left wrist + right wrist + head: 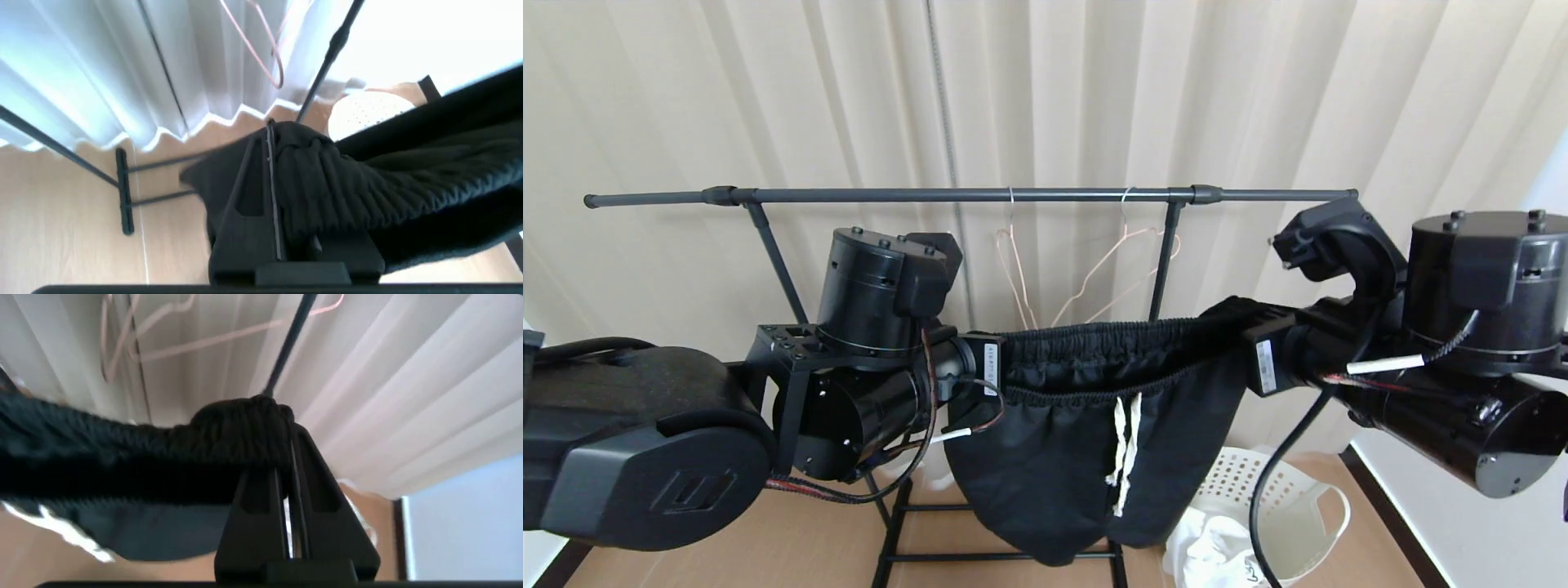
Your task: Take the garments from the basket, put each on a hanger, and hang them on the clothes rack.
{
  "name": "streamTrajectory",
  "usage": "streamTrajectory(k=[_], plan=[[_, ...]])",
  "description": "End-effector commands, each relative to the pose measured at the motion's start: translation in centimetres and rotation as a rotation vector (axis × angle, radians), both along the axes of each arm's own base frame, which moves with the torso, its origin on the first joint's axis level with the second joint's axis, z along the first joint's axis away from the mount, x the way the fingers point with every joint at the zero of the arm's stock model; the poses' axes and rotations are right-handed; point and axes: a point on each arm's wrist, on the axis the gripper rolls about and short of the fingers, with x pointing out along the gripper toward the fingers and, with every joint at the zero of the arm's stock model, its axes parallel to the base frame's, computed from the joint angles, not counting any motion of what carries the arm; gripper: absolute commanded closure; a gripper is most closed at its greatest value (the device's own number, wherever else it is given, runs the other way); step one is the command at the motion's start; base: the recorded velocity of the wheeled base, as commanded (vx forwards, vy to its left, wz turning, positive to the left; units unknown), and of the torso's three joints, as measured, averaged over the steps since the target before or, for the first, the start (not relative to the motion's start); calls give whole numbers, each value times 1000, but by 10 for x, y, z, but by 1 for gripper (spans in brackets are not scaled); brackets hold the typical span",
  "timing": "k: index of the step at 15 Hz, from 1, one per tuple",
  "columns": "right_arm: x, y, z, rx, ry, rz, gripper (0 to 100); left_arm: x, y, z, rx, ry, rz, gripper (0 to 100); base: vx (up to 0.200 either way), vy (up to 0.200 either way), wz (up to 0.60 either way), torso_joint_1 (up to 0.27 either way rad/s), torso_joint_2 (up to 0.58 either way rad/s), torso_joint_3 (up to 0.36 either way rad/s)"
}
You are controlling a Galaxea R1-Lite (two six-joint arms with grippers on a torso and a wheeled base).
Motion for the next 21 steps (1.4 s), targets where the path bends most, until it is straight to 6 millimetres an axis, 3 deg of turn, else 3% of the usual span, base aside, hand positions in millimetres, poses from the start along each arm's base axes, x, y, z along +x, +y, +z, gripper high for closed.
streamTrajectory(k=[1, 3, 9, 15, 17, 18, 19, 20, 21], plan=[[-8, -6, -13, -63, 31, 12, 100, -1, 3, 4, -8, -11, 7, 100, 0, 0, 0, 0, 0, 0], [-8, -6, -10, -58, 22, 9, 100, 0, 9, 9, -16, -22, 25, 100, 0, 0, 0, 0, 0, 0], [15, -37, -2, -32, 7, -115, 100, -6, 51, 3, 19, -6, 118, 100, 0, 0, 0, 0, 0, 0], [11, -41, -1, -24, 8, -101, 100, -8, 50, 7, 26, -28, 31, 100, 0, 0, 0, 0, 0, 0], [-26, -35, -3, -29, 8, 6, 100, 6, 39, 11, 9, -54, -30, 100, 0, 0, 0, 0, 0, 0], [-26, -35, -3, -29, 8, 6, 100, 6, 39, 11, 9, -54, -30, 100, 0, 0, 0, 0, 0, 0], [-39, -31, -14, -43, 29, 48, 100, 27, 26, 15, -7, -71, -40, 100, 0, 0, 0, 0, 0, 0], [-39, -31, -14, -43, 29, 48, 100, 27, 26, 15, -7, -71, -40, 100, 0, 0, 0, 0, 0, 0], [-60, -19, -31, -37, 74, 119, 100, 53, 6, 24, -49, -107, -88, 100, 0, 0, 0, 0, 0, 0]])
